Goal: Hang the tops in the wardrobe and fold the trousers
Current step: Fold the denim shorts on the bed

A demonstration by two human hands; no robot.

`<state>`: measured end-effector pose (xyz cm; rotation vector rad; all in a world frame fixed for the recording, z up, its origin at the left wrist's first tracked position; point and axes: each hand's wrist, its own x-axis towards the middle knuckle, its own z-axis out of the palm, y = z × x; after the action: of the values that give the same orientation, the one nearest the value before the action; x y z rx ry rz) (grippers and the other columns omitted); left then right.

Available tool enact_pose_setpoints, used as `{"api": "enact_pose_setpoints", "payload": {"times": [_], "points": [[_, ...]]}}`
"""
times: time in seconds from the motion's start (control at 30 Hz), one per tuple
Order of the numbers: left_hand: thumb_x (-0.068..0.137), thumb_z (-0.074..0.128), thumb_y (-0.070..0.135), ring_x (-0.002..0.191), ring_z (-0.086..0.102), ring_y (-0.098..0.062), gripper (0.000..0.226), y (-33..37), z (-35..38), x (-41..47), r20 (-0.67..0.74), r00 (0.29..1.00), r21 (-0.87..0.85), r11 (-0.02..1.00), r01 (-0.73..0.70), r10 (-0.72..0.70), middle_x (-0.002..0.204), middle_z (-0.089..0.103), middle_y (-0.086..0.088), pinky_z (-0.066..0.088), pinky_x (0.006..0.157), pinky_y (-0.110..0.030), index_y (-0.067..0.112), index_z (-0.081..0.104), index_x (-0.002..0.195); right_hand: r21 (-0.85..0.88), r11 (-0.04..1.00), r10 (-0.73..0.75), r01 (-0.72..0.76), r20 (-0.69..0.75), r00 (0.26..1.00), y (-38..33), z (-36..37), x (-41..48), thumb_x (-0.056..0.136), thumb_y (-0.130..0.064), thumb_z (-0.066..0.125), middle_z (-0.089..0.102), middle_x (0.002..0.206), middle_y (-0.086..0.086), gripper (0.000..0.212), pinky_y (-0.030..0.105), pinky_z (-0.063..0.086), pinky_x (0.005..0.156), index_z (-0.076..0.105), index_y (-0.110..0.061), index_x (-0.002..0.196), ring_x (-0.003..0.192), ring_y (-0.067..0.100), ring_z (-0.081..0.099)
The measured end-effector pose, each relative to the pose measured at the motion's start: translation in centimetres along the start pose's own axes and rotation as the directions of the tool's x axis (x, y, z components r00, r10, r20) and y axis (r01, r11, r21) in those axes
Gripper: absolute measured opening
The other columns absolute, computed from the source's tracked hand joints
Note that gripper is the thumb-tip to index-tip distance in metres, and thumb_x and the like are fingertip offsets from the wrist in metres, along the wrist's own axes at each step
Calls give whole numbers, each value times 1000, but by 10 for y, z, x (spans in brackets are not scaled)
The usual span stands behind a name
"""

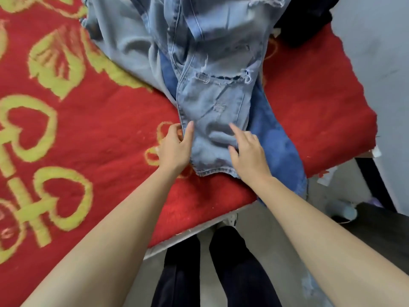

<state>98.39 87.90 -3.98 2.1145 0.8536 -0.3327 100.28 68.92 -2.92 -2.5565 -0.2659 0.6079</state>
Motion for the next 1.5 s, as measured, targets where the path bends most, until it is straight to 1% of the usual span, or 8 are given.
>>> {"api": "enact_pose_setpoints", "payload": {"times": [0.27,0.63,0.83,0.97,1.1,1.23,1.37,1.5], "points": [[98,48,31,88,58,-47,16,-48,-47,-4,-109,990,183,981,-70,91,91,67,-20,39,68,-44,20,47,88,50,996,-83,72,264,961,-26,20,-6,98,-48,53,56,111,-7,41,34,47,93,60,-27,133,109,16,56],[89,53,21,106,57,-48,18,-150,-137,-16,-282,893,391,807,442,-352,112,61,-28,45,87,-47,14,58,105,270,956,171,-116,-189,967,-63,-7,46,90,-51,61,42,114,-4,37,41,48,88,47,-21,108,97,17,55],[78,55,2,134,36,-38,74,-122,-142,-6,-228,972,398,905,153,-64,150,35,-17,33,109,-49,23,40,147,689,661,468,-299,-66,881,-85,-38,115,87,-49,69,30,159,11,101,34,32,118,11,-7,157,145,21,34],[87,50,6,142,30,-33,58,-104,-124,4,44,999,451,891,-48,32,157,33,-11,30,112,-50,21,49,143,828,481,538,-289,-19,842,-96,-50,142,85,-37,73,63,113,-2,49,31,54,84,53,-8,119,104,15,62],[99,39,22,125,46,-38,30,-96,-122,13,-30,999,391,919,45,-36,138,53,-16,38,101,-51,13,65,111,659,746,274,-94,-176,945,-117,-28,121,91,-11,55,71,92,8,11,46,54,89,66,-11,94,88,24,65],[105,30,39,94,53,-41,48,-77,-132,21,-173,983,134,990,-41,64,92,59,-28,41,78,-49,7,42,72,233,965,-212,120,424,881,-125,26,47,88,-8,54,66,78,-7,29,33,46,80,67,-32,80,85,21,59],[93,36,69,88,56,-31,64,-59,-132,36,-49,995,-9,997,-82,82,89,59,-16,44,83,-51,10,60,97,-57,938,-180,343,764,619,-113,62,-9,94,-37,59,66,120,9,32,34,43,81,59,-18,120,110,32,60],[88,63,55,121,53,-29,64,-70,-123,46,41,998,150,987,-62,57,132,56,-10,42,103,-50,26,47,143,109,986,-163,124,518,840,-106,55,-15,91,-50,62,69,97,5,36,40,51,83,69,-15,99,94,26,64]]}}
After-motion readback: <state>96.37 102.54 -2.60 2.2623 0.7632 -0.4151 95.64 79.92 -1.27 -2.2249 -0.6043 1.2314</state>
